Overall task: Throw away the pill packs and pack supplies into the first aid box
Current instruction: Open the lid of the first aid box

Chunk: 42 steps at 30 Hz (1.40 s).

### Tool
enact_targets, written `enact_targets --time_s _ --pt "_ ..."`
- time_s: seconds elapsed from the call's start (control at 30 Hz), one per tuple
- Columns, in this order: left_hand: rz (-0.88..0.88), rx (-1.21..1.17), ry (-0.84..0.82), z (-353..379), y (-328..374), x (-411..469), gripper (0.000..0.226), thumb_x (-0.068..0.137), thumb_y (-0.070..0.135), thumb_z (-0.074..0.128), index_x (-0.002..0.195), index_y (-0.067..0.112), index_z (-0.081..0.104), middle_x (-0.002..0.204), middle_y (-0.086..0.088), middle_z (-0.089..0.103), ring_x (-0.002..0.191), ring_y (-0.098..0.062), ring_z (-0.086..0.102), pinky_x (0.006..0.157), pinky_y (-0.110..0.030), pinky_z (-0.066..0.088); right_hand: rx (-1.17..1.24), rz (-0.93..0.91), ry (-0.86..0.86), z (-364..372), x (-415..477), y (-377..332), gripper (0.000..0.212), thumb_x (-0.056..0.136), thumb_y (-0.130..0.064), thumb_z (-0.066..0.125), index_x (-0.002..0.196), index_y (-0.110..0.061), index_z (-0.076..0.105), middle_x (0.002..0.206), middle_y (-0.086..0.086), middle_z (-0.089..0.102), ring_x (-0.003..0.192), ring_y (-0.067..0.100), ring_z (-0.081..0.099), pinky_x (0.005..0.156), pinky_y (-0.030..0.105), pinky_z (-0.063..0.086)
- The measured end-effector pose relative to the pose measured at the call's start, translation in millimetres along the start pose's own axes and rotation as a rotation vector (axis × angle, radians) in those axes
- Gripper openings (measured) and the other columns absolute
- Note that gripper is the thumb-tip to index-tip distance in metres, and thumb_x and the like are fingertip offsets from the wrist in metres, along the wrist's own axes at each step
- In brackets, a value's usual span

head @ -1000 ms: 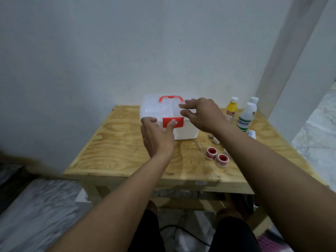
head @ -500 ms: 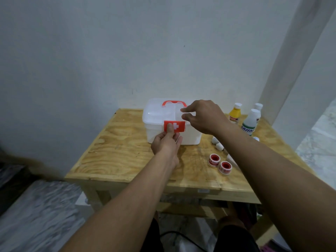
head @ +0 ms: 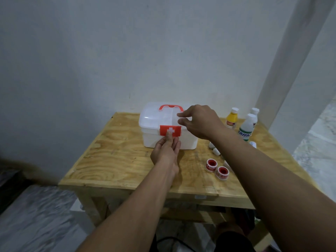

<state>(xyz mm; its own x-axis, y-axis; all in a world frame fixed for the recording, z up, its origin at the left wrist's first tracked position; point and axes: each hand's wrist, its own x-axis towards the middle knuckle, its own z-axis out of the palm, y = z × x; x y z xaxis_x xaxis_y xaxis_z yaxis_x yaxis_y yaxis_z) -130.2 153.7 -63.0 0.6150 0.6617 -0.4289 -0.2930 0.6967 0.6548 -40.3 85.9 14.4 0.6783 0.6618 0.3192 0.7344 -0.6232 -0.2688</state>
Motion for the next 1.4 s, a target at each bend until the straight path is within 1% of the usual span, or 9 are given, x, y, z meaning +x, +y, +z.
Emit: enact_targets --time_s 0.4,0.67,0.8,0.93,1.0,1.07,1.17,1.3,1.4 --pt "-0.021 0.015 -0.081 -6.2 1.7 2.0 0.025 0.090 0.020 0.069 0.113 0.011 0.066 0.111 -0.012 0.070 0.093 -0.020 0.071 0.080 -0.037 0.062 0.002 0.016 -0.006 0.6 1.4 -0.4 0.033 0.096 -0.039 0.060 0.125 -0.026 0.070 0.126 0.003 0.069 0.110 0.023 0.063 0.089 0.036 0.050" --pt "0.045 0.203 -0.047 -10.7 19.7 -12.1 0.008 0.091 0.017 0.069 0.092 0.009 0.067 0.093 -0.012 0.074 0.084 -0.022 0.073 0.075 -0.041 0.063 0.010 0.011 -0.042 -9.8 0.2 -4.0 0.033 0.097 -0.036 0.060 0.127 -0.026 0.069 0.133 0.003 0.066 0.118 0.025 0.060 0.091 0.035 0.047" --pt "0.370 0.737 0.220 -17.1 51.2 -14.4 0.034 0.090 0.036 0.052 0.076 0.010 0.070 0.076 -0.006 0.073 0.066 -0.023 0.067 0.061 -0.035 0.055 0.055 0.007 -0.078 -13.7 -0.7 1.7 0.040 0.098 -0.029 0.059 0.137 -0.025 0.060 0.143 0.003 0.057 0.129 0.024 0.053 0.103 0.036 0.042" --pt "0.775 1.024 0.333 -12.1 94.0 5.6 0.023 0.091 0.035 0.053 0.104 0.018 0.060 0.100 0.000 0.066 0.097 -0.029 0.062 0.074 -0.031 0.039 0.208 0.062 -0.003 -7.8 -9.4 8.7 0.058 0.094 -0.033 0.063 0.148 -0.021 0.046 0.153 0.004 0.045 0.141 0.022 0.039 0.111 0.036 0.033" --pt "0.668 1.084 0.208 -4.9 109.2 24.9 0.041 0.093 0.041 0.054 0.126 0.017 0.057 0.121 -0.004 0.064 0.114 -0.030 0.059 0.087 -0.031 0.043 0.325 0.168 -0.021 -5.8 -11.5 12.2 0.071 0.093 -0.041 0.062 0.155 -0.020 0.033 0.159 0.005 0.035 0.144 0.024 0.033 0.112 0.038 0.031" --pt "0.508 1.116 0.077 1.6 119.2 36.2 0.043 0.090 0.044 0.055 0.117 0.012 0.065 0.121 -0.009 0.065 0.112 -0.033 0.061 0.098 -0.041 0.050 0.448 0.284 -0.108 -3.7 -11.7 15.9 0.077 0.096 -0.047 0.057 0.158 -0.019 0.022 0.164 0.004 0.026 0.147 0.026 0.029 0.114 0.039 0.029" --pt "0.490 1.182 0.030 4.6 122.8 37.3 0.027 0.089 0.035 0.057 0.069 0.018 0.055 0.094 -0.012 0.062 0.087 -0.029 0.059 0.092 -0.051 0.055 0.431 0.298 -0.167 -1.3 -11.0 22.9 0.076 0.098 -0.049 0.049 0.159 -0.019 0.017 0.165 0.004 0.020 0.149 0.025 0.027 0.116 0.040 0.025" --pt "0.506 1.262 0.055 5.3 125.4 23.3 0.030 0.091 0.032 0.056 0.067 0.017 0.049 0.091 -0.013 0.059 0.081 -0.030 0.055 0.087 -0.047 0.056 0.350 0.269 -0.162 -0.7 -14.6 26.7 0.084 0.091 -0.056 0.057 0.158 -0.020 0.021 0.162 0.005 0.030 0.143 0.028 0.037 0.110 0.042 0.035" --pt "0.508 1.343 0.038 2.9 126.0 18.8 0.028 0.093 0.030 0.053 0.084 0.004 0.059 0.084 -0.007 0.055 0.067 -0.021 0.051 0.062 -0.030 0.047 0.294 0.249 -0.159 -0.4 -21.2 26.9 0.092 0.087 -0.057 0.063 0.159 -0.021 0.020 0.159 0.007 0.036 0.138 0.030 0.043 0.104 0.042 0.041"
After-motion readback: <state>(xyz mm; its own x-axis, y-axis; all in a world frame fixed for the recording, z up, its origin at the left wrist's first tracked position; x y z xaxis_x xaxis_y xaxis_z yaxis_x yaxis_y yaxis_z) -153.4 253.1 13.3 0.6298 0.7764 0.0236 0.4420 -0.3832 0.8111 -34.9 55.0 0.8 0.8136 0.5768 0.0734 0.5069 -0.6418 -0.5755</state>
